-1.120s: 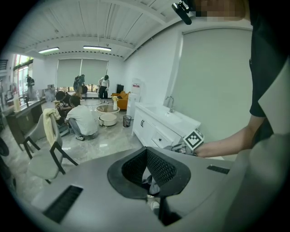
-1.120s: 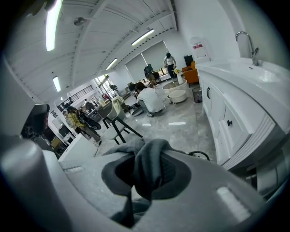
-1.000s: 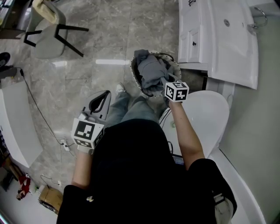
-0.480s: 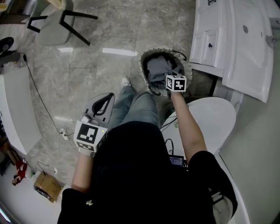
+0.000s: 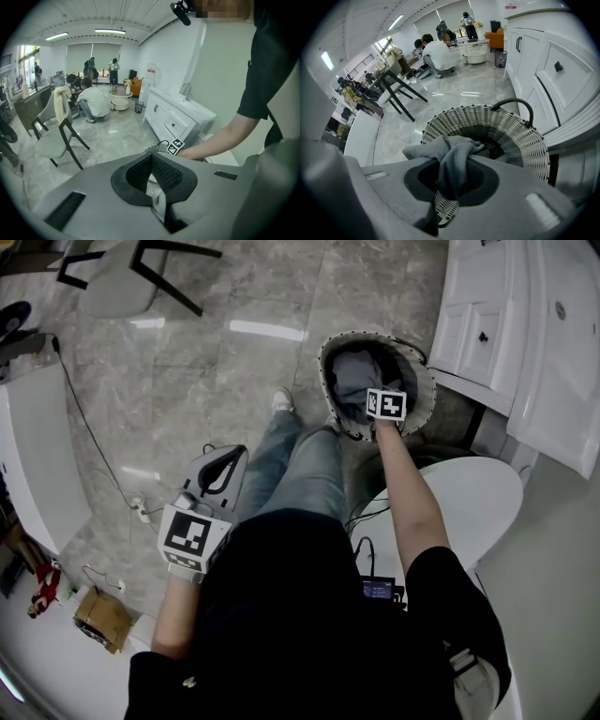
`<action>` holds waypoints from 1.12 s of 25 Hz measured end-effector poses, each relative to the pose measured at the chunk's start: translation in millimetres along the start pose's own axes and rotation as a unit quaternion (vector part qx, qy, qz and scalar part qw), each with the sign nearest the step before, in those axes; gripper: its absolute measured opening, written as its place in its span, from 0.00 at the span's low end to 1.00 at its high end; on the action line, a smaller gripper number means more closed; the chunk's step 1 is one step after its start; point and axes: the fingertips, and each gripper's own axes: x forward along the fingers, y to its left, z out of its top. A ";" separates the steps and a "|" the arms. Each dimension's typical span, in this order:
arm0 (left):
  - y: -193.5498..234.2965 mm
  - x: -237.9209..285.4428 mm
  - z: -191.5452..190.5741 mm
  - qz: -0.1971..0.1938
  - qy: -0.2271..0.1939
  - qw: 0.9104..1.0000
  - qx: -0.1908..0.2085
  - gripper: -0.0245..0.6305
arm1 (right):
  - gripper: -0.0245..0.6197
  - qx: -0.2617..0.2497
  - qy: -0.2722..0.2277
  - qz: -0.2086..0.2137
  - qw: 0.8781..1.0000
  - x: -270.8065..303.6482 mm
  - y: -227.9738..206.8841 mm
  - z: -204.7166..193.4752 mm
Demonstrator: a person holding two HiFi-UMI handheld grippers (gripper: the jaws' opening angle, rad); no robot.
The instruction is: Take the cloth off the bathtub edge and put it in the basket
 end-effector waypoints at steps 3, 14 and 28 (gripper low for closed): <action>7.6 4.5 -12.6 -0.001 0.013 1.000 -0.003 0.06 | 0.14 0.007 0.016 -0.008 1.000 20.9 -5.1 -7.7; 26.8 8.9 -34.5 -0.009 0.040 0.999 -0.001 0.06 | 0.32 0.018 0.060 -0.032 0.998 58.2 -7.3 -26.7; 22.5 -16.8 4.8 -0.016 0.000 1.000 0.011 0.06 | 0.31 -0.013 0.008 -0.010 1.000 -16.0 47.1 4.8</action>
